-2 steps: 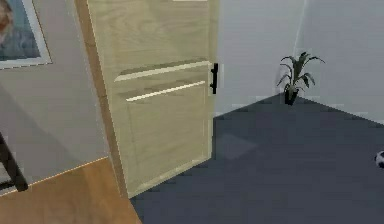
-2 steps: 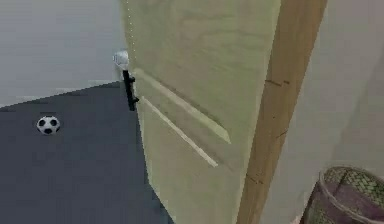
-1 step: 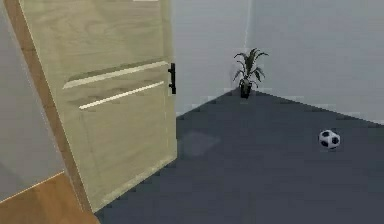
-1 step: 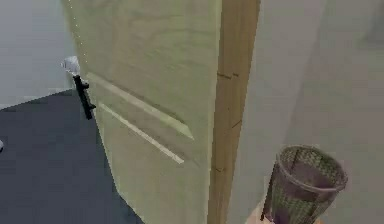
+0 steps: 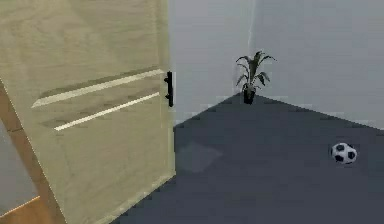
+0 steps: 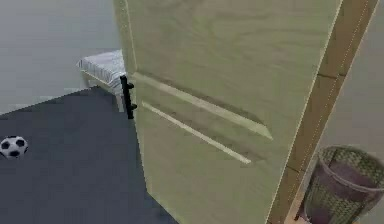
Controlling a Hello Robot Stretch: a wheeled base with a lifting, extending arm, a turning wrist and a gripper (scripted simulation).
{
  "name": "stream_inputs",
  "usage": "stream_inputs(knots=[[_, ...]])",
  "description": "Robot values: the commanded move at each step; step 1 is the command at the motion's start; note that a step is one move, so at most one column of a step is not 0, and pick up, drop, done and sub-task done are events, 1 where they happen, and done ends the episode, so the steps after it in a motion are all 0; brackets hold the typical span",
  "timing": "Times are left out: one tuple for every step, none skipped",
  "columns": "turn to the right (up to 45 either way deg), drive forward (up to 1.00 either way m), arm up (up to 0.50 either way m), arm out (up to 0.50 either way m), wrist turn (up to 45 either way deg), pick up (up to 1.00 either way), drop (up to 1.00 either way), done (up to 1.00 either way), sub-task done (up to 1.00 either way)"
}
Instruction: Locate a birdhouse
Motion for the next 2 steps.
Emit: stream_inputs(knots=[[42.0, 0.0, 0.0, 0.0, 0.0, 0.0, 0.0, 0.0, 0.0], [0.0, 1.0, 0.0, 0.0, 0.0, 0.0, 0.0, 0.0, 0.0]])
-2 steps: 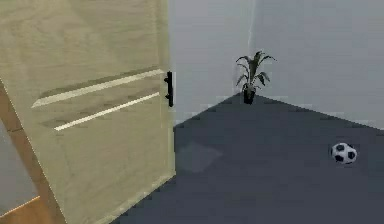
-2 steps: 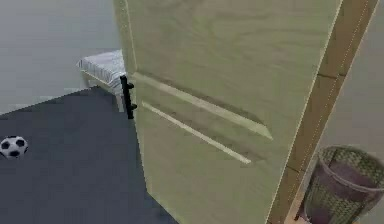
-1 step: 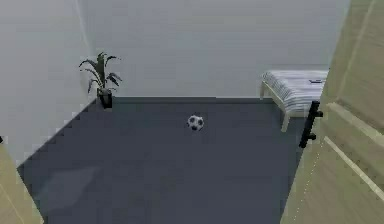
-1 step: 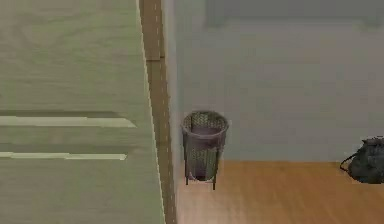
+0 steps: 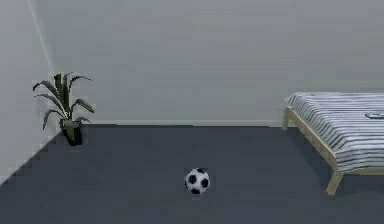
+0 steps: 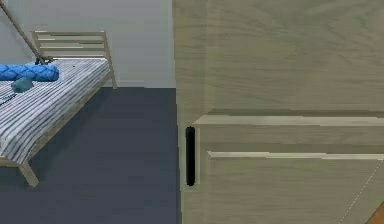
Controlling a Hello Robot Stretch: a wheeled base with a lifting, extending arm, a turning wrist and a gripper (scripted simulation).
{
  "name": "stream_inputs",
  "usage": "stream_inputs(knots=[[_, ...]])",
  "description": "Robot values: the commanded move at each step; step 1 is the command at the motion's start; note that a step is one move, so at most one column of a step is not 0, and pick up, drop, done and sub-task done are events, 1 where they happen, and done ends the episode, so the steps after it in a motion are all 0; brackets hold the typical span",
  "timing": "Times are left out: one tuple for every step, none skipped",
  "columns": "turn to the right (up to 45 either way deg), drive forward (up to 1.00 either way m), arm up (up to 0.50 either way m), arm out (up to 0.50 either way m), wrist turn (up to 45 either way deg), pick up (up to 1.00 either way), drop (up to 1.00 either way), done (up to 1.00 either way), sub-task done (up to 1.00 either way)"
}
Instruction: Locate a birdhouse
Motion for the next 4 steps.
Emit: stream_inputs(knots=[[6.0, 0.0, 0.0, 0.0, 0.0, 0.0, 0.0, 0.0, 0.0], [0.0, 0.15, 0.0, 0.0, 0.0, 0.0, 0.0, 0.0, 0.0], [42.0, 0.0, 0.0, 0.0, 0.0, 0.0, 0.0, 0.0, 0.0], [0.0, 0.65, 0.0, 0.0, 0.0, 0.0, 0.0, 0.0, 0.0]])
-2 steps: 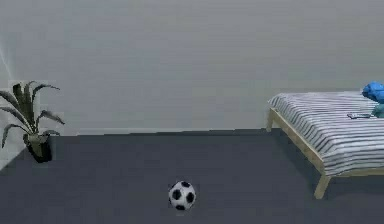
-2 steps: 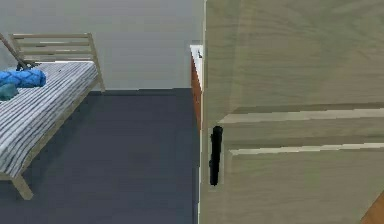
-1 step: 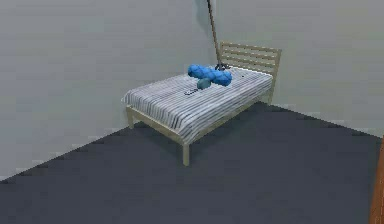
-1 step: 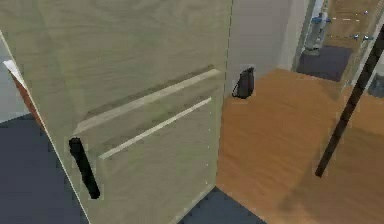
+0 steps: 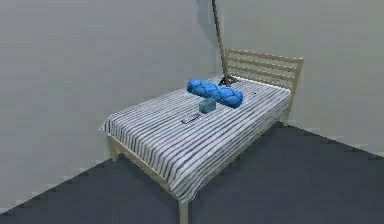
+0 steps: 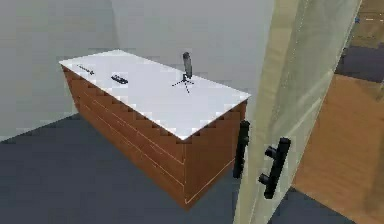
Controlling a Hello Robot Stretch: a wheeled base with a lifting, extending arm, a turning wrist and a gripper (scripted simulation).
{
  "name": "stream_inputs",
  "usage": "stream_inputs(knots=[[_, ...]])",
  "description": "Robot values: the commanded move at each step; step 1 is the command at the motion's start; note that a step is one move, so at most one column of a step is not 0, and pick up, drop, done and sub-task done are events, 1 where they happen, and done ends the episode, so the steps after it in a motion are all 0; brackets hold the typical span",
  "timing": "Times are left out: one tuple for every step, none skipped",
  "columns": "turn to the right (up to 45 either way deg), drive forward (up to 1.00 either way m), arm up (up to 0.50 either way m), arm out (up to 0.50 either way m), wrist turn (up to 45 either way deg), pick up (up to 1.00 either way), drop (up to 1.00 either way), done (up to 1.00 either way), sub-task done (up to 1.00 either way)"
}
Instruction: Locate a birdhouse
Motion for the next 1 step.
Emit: stream_inputs(knots=[[42.0, 0.0, 0.0, 0.0, 0.0, 0.0, 0.0, 0.0, 0.0]])
